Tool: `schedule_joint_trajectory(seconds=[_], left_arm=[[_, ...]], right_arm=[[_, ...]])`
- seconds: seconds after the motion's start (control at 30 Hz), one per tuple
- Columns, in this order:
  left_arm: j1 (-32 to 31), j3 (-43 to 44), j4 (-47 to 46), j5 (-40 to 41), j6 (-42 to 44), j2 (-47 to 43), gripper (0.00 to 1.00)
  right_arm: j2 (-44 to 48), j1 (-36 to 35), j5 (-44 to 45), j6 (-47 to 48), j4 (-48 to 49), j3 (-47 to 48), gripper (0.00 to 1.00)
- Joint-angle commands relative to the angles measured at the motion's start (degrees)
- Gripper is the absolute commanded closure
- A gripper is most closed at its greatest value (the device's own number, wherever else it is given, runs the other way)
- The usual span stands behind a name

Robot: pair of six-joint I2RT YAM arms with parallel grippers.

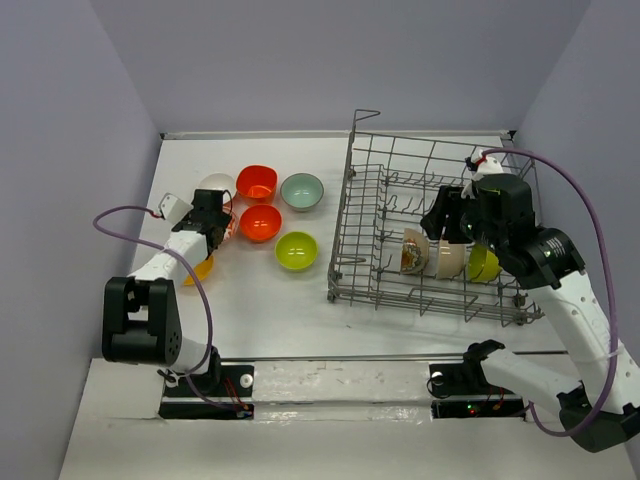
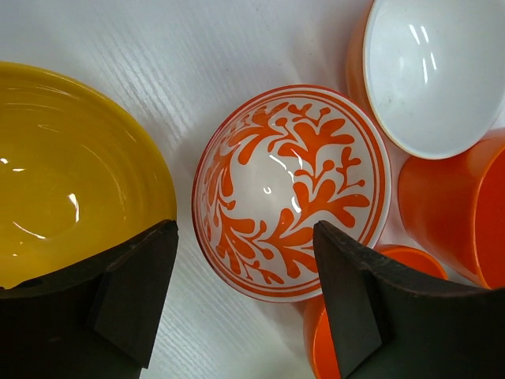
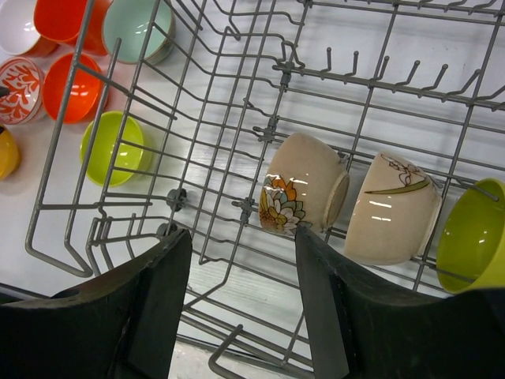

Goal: Load the bowls into the dish rack
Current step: Pick up the bowl from the corner of the board.

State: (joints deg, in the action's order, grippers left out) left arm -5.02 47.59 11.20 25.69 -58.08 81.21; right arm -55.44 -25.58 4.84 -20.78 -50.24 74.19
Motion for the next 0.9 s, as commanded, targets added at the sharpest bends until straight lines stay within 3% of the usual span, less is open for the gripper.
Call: schedule_joint_trajectory(seconds=[0.0,0.6,0.77,0.87], left_arm=[[0.45,0.48,-2.85,0.60,-0.71,1.23,0.19],[-1.66,2.07,-2.06,-6.70,6.58,-4.92,0.22],[-10.61,2.76,-0.05,-3.99,6.32,-5.62,0.22],[-19.91,1.98,1.45,-1.35,2.90,-5.89,0.22]], right_arm=[[1.30,-0.34,-0.98,0.47,2.87,-0.36,0.39],[0.68,-0.34,0.08,0.82,3.13,-0.80,0.39],[-0.10,-0.34,0.43,0.91,3.13,-0.72,0.39],[-0.11,-0.34,0.78,1.00,3.13,-0.63,0.39]])
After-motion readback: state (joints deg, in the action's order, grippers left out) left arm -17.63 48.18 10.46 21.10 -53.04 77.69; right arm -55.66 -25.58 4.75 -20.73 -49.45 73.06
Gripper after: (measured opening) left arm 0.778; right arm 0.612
